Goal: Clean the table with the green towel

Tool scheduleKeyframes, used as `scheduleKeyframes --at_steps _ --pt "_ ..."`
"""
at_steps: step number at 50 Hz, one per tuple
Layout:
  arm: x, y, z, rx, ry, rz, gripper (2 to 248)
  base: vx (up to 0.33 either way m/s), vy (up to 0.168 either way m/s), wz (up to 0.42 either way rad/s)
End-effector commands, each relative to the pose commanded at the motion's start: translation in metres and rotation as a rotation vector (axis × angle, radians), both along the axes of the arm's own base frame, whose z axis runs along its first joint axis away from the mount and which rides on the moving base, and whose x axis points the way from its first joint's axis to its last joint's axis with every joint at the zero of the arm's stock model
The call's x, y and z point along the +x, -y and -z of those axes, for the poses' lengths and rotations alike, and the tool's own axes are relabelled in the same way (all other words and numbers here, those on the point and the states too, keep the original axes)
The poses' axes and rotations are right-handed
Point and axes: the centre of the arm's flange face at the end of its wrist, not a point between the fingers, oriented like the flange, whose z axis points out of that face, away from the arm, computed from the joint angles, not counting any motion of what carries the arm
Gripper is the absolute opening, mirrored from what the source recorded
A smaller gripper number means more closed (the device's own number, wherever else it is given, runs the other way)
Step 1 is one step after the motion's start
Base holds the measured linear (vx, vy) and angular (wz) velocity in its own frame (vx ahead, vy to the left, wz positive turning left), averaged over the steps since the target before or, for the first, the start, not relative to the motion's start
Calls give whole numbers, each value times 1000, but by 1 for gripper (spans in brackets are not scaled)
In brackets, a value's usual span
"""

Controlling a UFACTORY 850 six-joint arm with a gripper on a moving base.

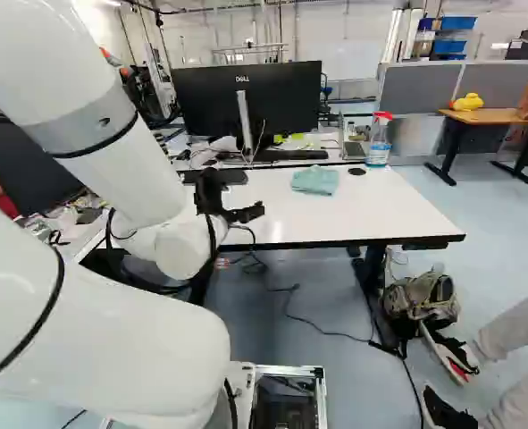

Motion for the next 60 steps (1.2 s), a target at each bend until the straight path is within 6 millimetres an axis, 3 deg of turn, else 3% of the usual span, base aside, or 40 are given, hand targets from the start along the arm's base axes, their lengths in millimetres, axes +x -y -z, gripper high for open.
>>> scheduleKeyframes --at_steps 30,60 --pt "2 1 -1 0 2 4 247 0 0 0" --pt "47 27 -32 -3 66 84 247 0 0 0"
